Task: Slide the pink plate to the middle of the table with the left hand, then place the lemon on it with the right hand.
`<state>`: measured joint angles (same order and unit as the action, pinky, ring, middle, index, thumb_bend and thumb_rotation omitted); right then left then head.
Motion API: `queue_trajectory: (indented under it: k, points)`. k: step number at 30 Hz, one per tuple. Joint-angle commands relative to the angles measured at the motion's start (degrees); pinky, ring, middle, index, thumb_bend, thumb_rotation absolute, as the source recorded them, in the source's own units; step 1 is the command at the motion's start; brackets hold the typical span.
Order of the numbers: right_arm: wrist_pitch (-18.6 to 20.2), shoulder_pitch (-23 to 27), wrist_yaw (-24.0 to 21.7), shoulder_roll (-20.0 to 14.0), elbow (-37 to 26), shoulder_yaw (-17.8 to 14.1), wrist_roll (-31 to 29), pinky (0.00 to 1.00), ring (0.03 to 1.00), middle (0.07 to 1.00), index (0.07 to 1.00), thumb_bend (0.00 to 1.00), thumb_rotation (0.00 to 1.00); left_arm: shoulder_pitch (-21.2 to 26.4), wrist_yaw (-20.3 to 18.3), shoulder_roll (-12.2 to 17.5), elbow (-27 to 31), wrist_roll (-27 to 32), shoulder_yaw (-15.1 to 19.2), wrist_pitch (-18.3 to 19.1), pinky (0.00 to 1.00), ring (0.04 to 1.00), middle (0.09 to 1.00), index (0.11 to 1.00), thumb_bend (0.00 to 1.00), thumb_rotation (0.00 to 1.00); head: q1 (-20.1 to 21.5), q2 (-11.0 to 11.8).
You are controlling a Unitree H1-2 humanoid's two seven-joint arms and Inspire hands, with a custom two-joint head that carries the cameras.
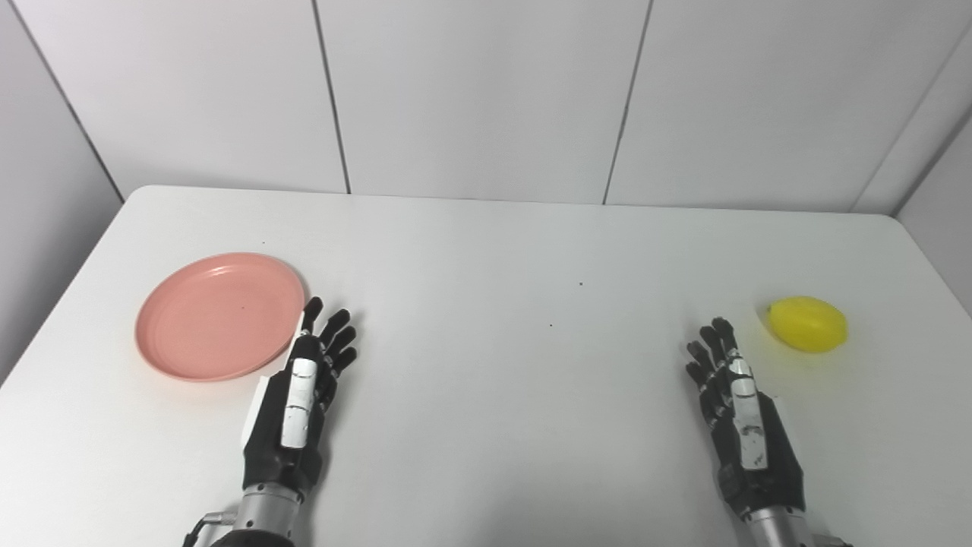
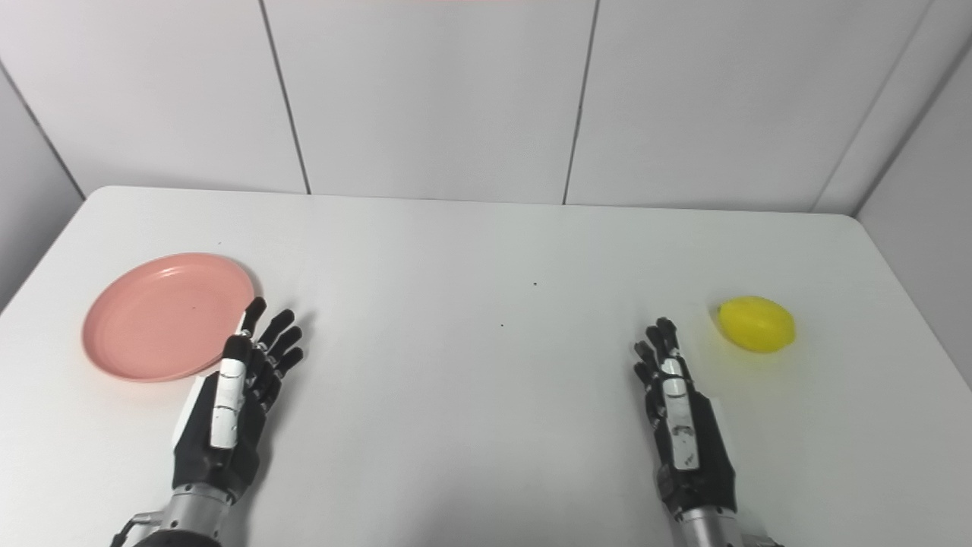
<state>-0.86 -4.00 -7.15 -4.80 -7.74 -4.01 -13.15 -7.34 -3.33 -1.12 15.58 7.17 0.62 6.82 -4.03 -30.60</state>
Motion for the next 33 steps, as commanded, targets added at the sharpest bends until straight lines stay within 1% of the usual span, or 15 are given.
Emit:
queue_trajectory:
  k: [1,2,3,6,9,12,16,17,18,20,25,28,32,33]
  points:
    - [-4.59,0.11,-1.45,-1.06,2.08,-0.90,-0.97,1.00,0.972,0.990,0.997,0.72,0.96,-1.98,0.27,-0.93,-0.05,-0.52,-0.53,-3.84,0.91,0.920,0.927,0.990,0.79,0.90,-1.18,0.61]
    - [-4.91,0.17,-1.67,-1.23,2.45,-1.02,-1.14,1.00,0.973,0.989,0.997,0.71,0.96,-1.93,0.39,-1.13,-0.46,-0.62,-0.67,-4.26,0.91,0.918,0.925,0.987,0.79,0.89,-1.18,0.61]
    - [-5.29,0.23,-1.96,-1.53,2.93,-1.15,-1.24,1.00,0.973,0.988,0.997,0.71,0.97,-1.85,0.53,-1.48,-1.08,-0.56,-0.86,-4.94,0.91,0.917,0.923,0.986,0.79,0.89,-2.26,1.35]
    - [-5.86,0.42,-2.62,-2.21,4.02,-1.45,-1.80,1.00,0.991,0.998,1.000,0.72,0.98,-1.68,1.11,-2.02,-2.31,-0.83,-1.60,-6.24,0.92,0.925,0.938,0.987,0.78,0.88,-3.35,1.97]
    - [-6.45,0.55,-2.90,-2.66,5.06,-1.73,-2.09,1.00,0.997,1.000,1.000,0.72,0.98,-1.61,1.98,-2.49,-3.26,-1.30,-2.19,-7.32,0.93,0.935,0.947,0.990,0.78,0.87,-5.51,3.55]
    - [-6.81,0.58,-3.16,-3.01,5.82,-2.03,-2.28,1.00,0.999,1.000,1.000,0.72,0.99,-1.54,3.01,-3.00,-4.37,-1.56,-2.63,-8.73,0.93,0.933,0.947,0.983,0.79,0.86,-6.94,4.60]
    - [-7.92,0.89,-3.99,-3.25,7.38,-2.44,-3.12,1.00,1.000,1.000,1.000,0.70,1.00,-1.43,3.51,-3.50,-5.69,-1.03,-3.00,-10.02,0.92,0.930,0.946,0.978,0.77,0.84,-7.74,6.09]
    - [-8.21,0.96,-4.02,-3.20,7.73,-2.49,-3.01,1.00,1.000,1.000,1.000,0.69,1.00,-1.39,3.59,-3.54,-5.98,-1.04,-3.07,-10.22,0.91,0.931,0.947,0.978,0.77,0.83,-7.77,6.38]
    - [-8.52,1.09,-4.11,-3.11,8.20,-2.53,-2.99,1.00,1.000,1.000,1.000,0.69,1.00,-1.30,3.59,-3.46,-6.55,-1.27,-3.16,-10.77,0.92,0.932,0.948,0.976,0.76,0.84,-7.92,7.15]
    - [-9.09,1.35,-4.34,-3.03,9.04,-2.56,-2.97,1.00,1.000,1.000,1.000,0.69,1.00,-1.09,3.55,-3.31,-7.43,-1.55,-3.25,-11.59,0.92,0.932,0.949,0.974,0.76,0.84,-8.12,7.63]
    - [-9.70,1.81,-4.92,-3.25,10.26,-2.56,-3.15,1.00,1.000,1.000,1.000,0.69,1.00,-0.58,3.51,-3.11,-8.91,-1.72,-3.17,-13.01,0.91,0.931,0.947,0.974,0.76,0.85,-8.76,7.85]
    - [-10.13,1.82,-4.91,-3.17,10.42,-2.55,-3.25,1.00,1.000,1.000,1.000,0.69,1.00,-0.62,3.84,-3.21,-8.84,-2.27,-3.22,-12.94,0.89,0.920,0.935,0.966,0.74,0.85,-8.76,7.57]
    - [-9.78,1.47,-4.69,-3.09,9.60,-2.49,-3.54,1.00,1.000,1.000,1.000,0.68,1.00,-1.04,4.00,-3.27,-7.95,-2.50,-3.35,-12.52,0.89,0.920,0.934,0.966,0.74,0.86,-8.72,6.67]
    - [-9.47,1.34,-4.59,-3.10,9.16,-2.45,-3.57,1.00,1.000,1.000,1.000,0.68,1.00,-1.16,3.98,-3.20,-7.76,-2.56,-3.44,-12.50,0.89,0.921,0.935,0.967,0.74,0.86,-8.78,6.08]
